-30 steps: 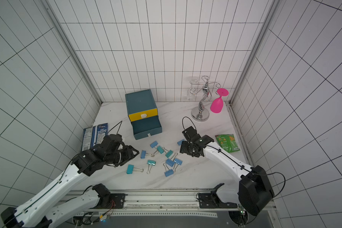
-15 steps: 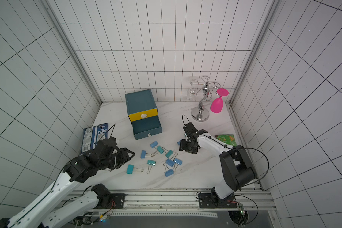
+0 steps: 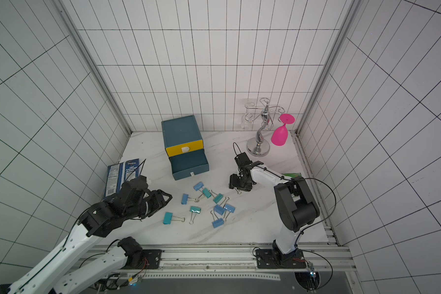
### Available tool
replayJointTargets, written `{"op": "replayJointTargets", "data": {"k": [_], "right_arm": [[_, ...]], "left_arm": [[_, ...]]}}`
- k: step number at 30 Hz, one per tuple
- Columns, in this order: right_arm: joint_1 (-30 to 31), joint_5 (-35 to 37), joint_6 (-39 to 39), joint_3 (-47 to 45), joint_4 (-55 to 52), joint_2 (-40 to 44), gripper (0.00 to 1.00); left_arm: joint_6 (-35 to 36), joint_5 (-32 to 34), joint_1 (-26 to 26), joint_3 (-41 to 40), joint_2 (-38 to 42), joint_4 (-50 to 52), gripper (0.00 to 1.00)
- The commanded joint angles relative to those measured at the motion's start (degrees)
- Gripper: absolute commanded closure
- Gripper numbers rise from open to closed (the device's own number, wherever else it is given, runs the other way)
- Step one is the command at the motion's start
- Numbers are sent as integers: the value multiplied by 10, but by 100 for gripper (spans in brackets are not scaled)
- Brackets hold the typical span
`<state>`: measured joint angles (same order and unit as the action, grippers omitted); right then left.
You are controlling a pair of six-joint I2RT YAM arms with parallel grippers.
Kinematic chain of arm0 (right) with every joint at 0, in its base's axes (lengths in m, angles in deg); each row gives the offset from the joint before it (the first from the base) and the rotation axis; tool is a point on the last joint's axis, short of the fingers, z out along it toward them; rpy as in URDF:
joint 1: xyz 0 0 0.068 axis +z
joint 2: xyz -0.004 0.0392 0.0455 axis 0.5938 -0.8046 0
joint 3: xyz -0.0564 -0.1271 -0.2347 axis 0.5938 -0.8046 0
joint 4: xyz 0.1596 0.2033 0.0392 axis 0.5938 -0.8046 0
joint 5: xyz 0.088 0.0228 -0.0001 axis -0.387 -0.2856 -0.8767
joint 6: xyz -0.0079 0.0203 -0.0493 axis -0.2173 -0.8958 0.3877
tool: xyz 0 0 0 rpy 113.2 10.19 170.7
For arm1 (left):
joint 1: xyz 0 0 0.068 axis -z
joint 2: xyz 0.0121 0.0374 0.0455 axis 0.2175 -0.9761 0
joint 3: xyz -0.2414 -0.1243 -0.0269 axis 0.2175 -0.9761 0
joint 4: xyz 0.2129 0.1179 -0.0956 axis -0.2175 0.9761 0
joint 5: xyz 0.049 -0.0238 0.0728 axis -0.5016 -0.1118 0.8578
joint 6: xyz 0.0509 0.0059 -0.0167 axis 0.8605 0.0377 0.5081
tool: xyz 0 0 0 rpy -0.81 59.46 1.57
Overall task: Put the binder clips in the drawer according to color
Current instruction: Pick up the binder clip at the center of the board.
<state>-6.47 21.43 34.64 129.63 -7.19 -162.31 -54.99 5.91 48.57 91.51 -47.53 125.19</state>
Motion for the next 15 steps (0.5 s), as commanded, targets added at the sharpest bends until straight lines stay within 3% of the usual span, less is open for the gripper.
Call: {"op": "replayJointTargets", "data": {"k": [1, 15], "right_arm": [[-6, -11, 16, 13, 0, -15, 35], [27, -28, -15, -36, 32, 8, 37]], "left_arm": [[10, 11, -2, 16, -1, 7, 42], [33, -15, -38, 20, -8, 7, 42]]}}
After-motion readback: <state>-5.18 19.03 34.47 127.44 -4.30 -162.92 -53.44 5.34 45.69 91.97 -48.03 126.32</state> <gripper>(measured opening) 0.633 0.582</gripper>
